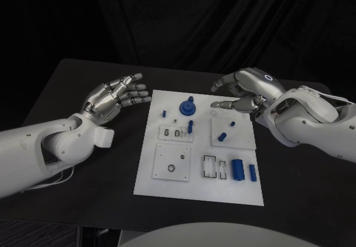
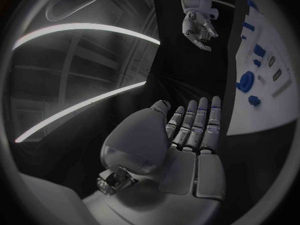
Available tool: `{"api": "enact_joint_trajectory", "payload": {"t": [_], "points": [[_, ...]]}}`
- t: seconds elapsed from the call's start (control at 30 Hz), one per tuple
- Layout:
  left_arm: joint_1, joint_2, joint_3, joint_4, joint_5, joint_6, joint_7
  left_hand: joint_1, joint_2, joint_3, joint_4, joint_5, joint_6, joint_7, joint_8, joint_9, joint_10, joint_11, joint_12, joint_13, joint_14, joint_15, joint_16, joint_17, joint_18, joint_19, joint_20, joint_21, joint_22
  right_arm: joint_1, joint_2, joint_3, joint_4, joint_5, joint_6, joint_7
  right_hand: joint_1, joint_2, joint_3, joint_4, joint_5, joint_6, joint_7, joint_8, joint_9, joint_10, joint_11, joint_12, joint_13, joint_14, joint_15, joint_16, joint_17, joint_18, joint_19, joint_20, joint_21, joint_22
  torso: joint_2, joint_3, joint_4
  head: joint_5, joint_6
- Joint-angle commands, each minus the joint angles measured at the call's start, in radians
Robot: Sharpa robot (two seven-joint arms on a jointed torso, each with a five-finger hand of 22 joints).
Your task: Assemble the parts on the task board
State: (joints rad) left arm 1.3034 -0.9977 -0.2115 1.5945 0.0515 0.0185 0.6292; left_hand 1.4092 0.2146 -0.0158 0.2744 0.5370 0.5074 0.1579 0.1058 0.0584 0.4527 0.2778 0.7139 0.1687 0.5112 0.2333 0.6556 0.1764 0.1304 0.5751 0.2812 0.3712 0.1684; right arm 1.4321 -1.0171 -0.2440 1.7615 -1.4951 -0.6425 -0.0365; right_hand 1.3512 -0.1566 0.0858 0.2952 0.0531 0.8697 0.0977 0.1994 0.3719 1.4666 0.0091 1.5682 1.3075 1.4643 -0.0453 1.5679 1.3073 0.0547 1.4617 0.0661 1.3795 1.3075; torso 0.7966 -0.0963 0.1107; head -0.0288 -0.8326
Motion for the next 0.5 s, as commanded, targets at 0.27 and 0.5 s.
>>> {"api": "enact_joint_trajectory", "payload": {"t": [0.27,0.5], "points": [[0.051,0.121,0.0,-0.135,-0.417,-0.132,-0.203,-0.115,0.056,-0.119,0.008,-0.1,0.207,0.061,0.105,0.036,0.334,-0.12,0.594,0.644,0.171,-0.115,0.667,0.449,0.043,0.212,-0.057,0.361,0.211,-0.024,-0.021,-0.004,-0.061,0.098,-0.022,0.061,-0.013,0.038,0.013,-0.002,-0.003,0.053,0.002,0.022,-0.004,0.104,0.006,0.003,0.263,0.107,0.001,0.003,0.264,-0.012,0.013,-0.002,0.008,0.207,-0.062,0.0251,-0.008,0.019,-0.026],[0.062,0.18,0.0,-0.151,-0.777,-0.198,-0.413,-0.06,0.025,-0.087,0.017,-0.136,0.298,0.015,0.184,0.083,1.118,-0.166,0.857,1.402,1.06,-0.16,0.915,1.394,-0.039,0.561,-0.109,1.035,0.981,-0.035,-0.022,-0.004,-0.086,0.109,0.03,0.024,-0.005,0.055,0.023,-0.005,0.0,0.059,0.004,0.02,-0.01,0.104,0.011,0.003,0.263,0.107,0.005,0.003,0.264,-0.011,0.012,0.002,0.005,0.206,-0.097,0.0426,-0.0179,0.037,-0.04]]}}
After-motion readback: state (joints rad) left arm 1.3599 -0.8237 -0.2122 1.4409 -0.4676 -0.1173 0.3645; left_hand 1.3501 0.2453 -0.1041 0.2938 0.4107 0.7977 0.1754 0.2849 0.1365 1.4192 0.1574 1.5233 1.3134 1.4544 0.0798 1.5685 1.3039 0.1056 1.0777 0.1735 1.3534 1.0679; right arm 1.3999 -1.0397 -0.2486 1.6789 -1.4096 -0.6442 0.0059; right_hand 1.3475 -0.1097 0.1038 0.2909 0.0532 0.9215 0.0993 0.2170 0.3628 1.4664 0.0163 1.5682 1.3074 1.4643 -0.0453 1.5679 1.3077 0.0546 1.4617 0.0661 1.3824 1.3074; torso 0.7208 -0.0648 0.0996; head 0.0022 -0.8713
